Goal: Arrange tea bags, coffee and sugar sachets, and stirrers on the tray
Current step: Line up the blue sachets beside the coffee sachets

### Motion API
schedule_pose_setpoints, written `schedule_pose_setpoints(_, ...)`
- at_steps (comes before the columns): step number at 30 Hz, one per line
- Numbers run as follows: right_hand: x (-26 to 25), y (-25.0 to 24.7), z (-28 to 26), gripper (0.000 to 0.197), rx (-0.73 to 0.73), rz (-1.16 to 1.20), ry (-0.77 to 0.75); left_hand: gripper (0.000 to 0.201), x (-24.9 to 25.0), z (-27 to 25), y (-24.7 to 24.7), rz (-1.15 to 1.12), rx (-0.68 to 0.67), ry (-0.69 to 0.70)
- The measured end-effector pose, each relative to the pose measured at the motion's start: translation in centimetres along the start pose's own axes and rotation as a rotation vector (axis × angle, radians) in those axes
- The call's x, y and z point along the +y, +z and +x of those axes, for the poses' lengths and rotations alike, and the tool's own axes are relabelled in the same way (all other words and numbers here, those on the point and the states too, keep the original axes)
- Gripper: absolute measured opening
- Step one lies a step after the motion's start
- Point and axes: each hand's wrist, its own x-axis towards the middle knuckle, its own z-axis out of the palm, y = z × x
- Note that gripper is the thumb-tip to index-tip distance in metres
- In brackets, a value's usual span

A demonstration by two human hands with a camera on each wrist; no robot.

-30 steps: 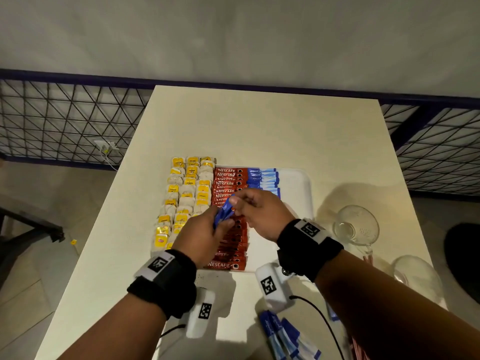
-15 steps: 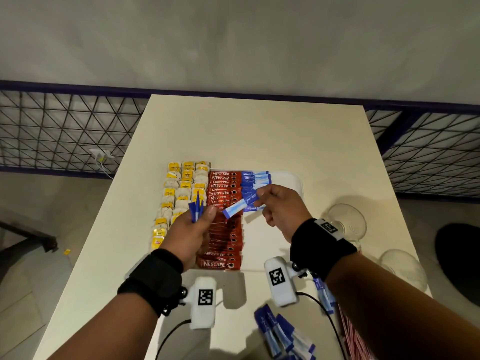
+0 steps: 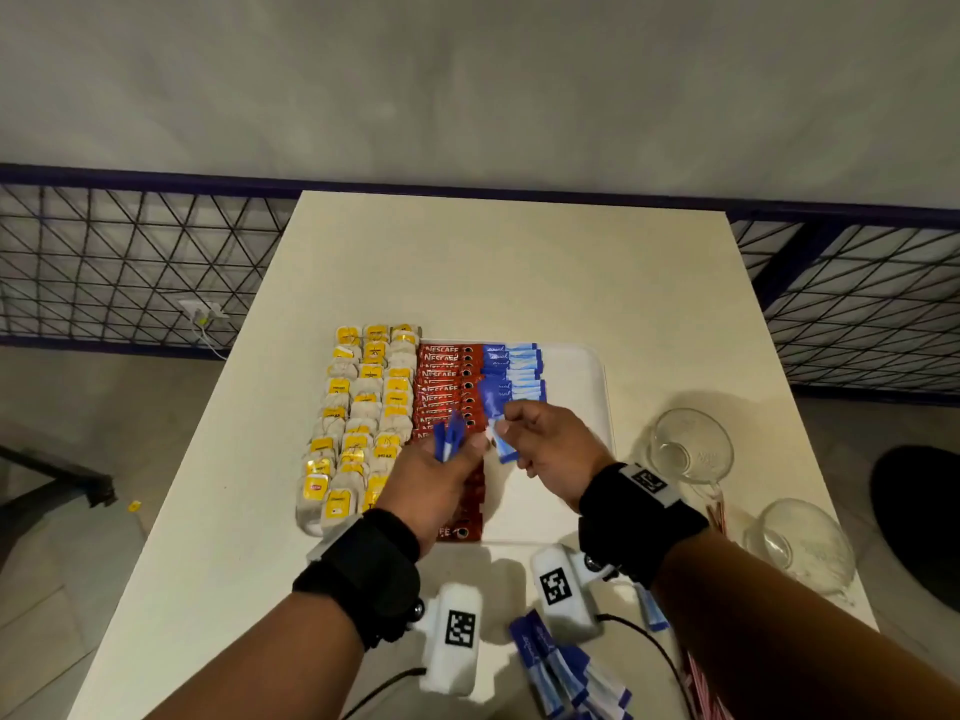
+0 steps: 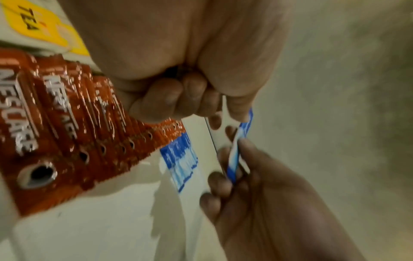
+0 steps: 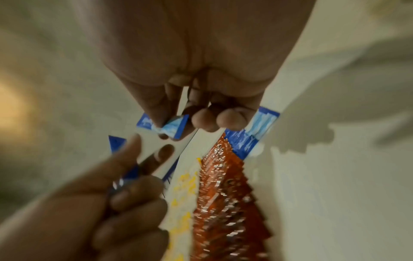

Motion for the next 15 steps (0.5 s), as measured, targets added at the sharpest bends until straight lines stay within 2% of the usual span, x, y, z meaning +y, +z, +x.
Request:
schedule_pose_setpoints(3, 0.9, -0.8, -0.3, 0.014, -0.228, -0.374, -0.050, 0.015, 0.1, 0.8, -1.1, 0.085, 0.015, 0.016)
schedule_pose_setpoints(5, 1.7, -0.8, -0.3, 0.013, -0.243, -0.331, -0.027, 0.012, -0.1, 1.2, -1.4, 0.123, 0.004, 0.005)
schedule_pose_setpoints(7, 2.3, -0.7, -0.4, 0.007, -0.136, -0.106, 0.049, 0.012, -0.4, 1.4, -1.2, 0.029, 0.046, -0.031)
schedule_pose_setpoints(10, 2.8, -0.7, -0.2, 0.015, 0.056, 0.118, 0.152, 0.012, -0.7, 1.5, -0.7, -0.091, 0.088, -0.080)
schedule_pose_setpoints(15, 5.3, -3.6, 2.2, 0.006, 0.239, -0.094, 0.234, 0.014, -1.3, 1.9, -1.7, -0.017, 0.113, -0.037)
